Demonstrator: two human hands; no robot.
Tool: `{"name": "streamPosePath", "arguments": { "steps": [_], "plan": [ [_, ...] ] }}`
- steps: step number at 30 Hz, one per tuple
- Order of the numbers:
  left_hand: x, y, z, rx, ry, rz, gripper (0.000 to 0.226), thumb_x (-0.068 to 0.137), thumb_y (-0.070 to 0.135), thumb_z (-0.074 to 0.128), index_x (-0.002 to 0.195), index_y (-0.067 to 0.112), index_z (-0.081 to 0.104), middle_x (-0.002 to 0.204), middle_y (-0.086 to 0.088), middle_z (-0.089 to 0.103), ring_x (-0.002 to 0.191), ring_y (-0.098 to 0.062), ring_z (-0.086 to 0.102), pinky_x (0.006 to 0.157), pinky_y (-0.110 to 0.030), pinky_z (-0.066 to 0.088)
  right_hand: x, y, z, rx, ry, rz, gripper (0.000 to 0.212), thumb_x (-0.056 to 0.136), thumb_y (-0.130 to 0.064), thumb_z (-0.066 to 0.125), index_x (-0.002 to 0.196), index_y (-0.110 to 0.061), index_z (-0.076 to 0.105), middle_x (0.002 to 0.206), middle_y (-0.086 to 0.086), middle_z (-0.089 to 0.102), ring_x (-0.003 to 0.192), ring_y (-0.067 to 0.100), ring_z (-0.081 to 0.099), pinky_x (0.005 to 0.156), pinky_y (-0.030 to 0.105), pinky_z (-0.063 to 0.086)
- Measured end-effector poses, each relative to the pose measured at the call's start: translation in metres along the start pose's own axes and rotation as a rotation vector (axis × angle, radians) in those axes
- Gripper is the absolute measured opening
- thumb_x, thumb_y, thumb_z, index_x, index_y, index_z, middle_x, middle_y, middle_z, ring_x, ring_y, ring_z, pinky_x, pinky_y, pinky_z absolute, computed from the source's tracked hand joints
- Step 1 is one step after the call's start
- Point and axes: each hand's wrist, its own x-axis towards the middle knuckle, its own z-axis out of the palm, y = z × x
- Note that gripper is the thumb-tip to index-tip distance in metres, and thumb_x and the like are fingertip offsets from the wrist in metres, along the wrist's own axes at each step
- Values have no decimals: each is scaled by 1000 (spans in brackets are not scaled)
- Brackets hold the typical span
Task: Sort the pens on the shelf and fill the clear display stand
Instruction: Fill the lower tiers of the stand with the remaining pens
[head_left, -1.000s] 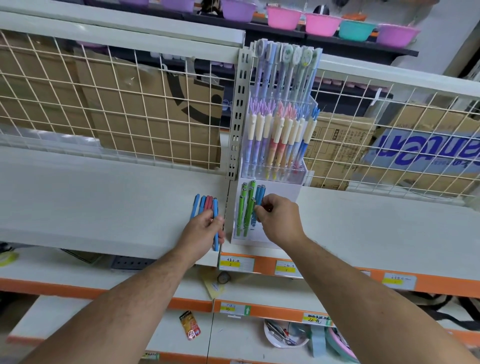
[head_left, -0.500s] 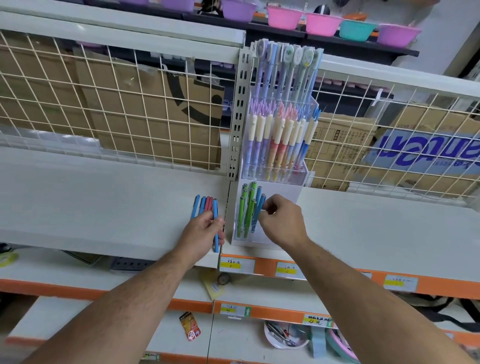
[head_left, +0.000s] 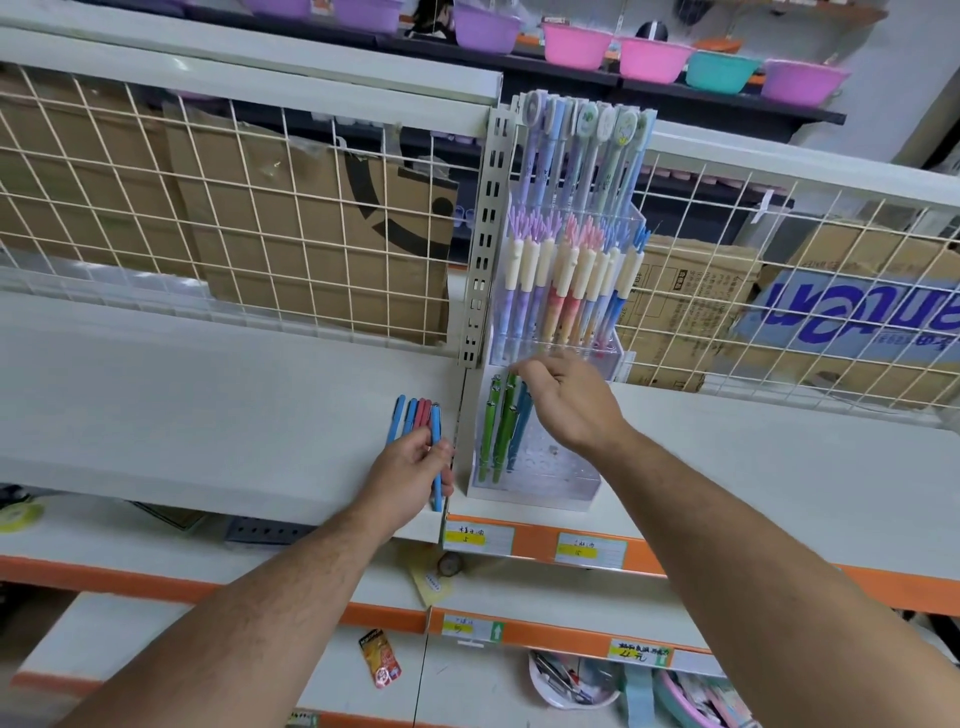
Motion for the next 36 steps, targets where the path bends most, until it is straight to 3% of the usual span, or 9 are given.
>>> {"name": "streamPosePath", "arguments": {
  "steps": [7, 12, 17, 25, 28, 33, 36],
  "plan": [
    [2, -1, 1, -16, -5, -4, 20, 103, 25, 51, 99, 9, 62, 76, -9, 67, 68, -19, 67, 62, -24, 55, -4, -5, -5, 147, 14, 7, 45, 92, -42, 40, 98, -19, 79, 110, -2, 74, 103, 14, 62, 88, 34, 49],
    [2, -3, 0, -5, -15, 5, 20, 103, 25, 51, 98, 9, 62, 74, -9, 67, 68, -20, 68, 73, -37, 60, -7, -8, -6, 136, 33, 9, 47, 91, -42, 40, 91, -16, 79, 97, 3, 76, 93, 19, 65, 89, 39, 53],
    [3, -2, 0, 1, -12, 12, 20, 103, 25, 51, 97, 10, 62, 74, -8, 67, 68, -21, 68, 75, -41, 60, -5, -6, -6, 167, 54, 44, 38, 100, -32, 47, 89, -12, 78, 97, 4, 75, 94, 20, 64, 87, 38, 51],
    [2, -2, 0, 9, -5, 3, 19, 103, 27, 51, 97, 12, 63, 74, -8, 68, 71, -21, 69, 76, -41, 61, -5, -4, -4, 261, 89, 38, 32, 98, -30, 51, 105, -17, 79, 118, -2, 72, 109, 11, 61, 87, 30, 47],
    [1, -1, 0, 9, -4, -4, 19, 103, 27, 51, 99, 13, 63, 76, -8, 68, 72, -21, 70, 77, -41, 61, -8, -2, -4, 275, 110, 16, 33, 97, -30, 50, 103, -16, 79, 110, 0, 74, 104, 13, 62, 93, 38, 51],
    [1, 0, 0, 12, -3, -3, 19, 103, 27, 51, 99, 11, 62, 77, -8, 69, 74, -22, 70, 79, -43, 61, -13, 3, -5, 294, 148, 11, 29, 98, -23, 51, 103, -15, 79, 104, -6, 71, 104, 11, 62, 89, 34, 49],
    [1, 1, 0, -26, 14, 2, 19, 102, 27, 52, 100, 12, 63, 75, -7, 68, 74, -22, 69, 81, -45, 61, -18, 6, -6, 333, 217, 31, 25, 97, -20, 54, 94, -10, 77, 98, 0, 72, 98, 17, 62, 86, 36, 49]
  ]
}}
